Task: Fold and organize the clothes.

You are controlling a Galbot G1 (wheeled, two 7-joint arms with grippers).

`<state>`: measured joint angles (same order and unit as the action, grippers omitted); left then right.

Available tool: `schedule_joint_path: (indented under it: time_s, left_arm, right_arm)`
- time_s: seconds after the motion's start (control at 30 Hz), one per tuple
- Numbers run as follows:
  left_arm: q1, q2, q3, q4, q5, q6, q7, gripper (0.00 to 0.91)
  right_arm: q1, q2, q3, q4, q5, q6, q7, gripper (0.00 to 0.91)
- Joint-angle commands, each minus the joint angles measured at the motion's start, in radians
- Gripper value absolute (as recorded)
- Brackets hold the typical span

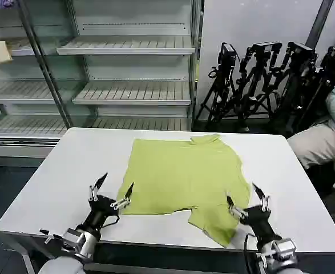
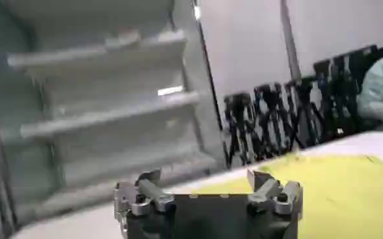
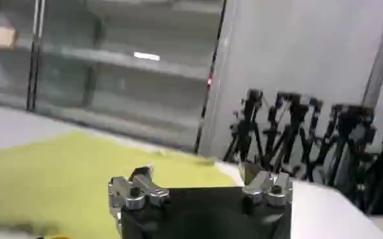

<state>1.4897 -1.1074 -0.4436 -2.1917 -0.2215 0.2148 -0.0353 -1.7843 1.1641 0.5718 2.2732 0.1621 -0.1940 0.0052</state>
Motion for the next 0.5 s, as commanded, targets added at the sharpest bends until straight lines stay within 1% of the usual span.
schedule_joint_path:
  time_s: [0.03, 0.1, 0.2, 0.33, 0.5]
  left_arm:
    - [0.094, 0.035, -0.026, -0.041, -0.217, 0.308, -0.05, 0.907]
    - [0.092, 0.033, -0.041, -0.048, -0.257, 0.337, -0.048, 0.907]
    - [0.094, 0.035, -0.052, -0.05, -0.269, 0.349, -0.051, 0.907]
    - [0.068, 0.032, -0.047, -0.035, -0.286, 0.357, -0.05, 0.907]
    - [0.013, 0.023, -0.048, 0.011, -0.283, 0.35, -0.054, 0.907]
  right_arm:
    - [-0.188, -0.03, -0.005, 0.046, -0.014, -0.024, 0.001, 0.907]
    - [-0.199, -0.016, -0.012, 0.052, -0.044, -0.042, 0.016, 0.907]
    - [-0.209, 0.001, -0.011, 0.077, -0.021, -0.06, 0.024, 0.907]
    - [-0.169, 0.012, -0.009, 0.057, 0.044, -0.068, 0.045, 0.907]
    - [-0.147, 0.017, -0.004, 0.061, 0.055, -0.068, 0.051, 0.907]
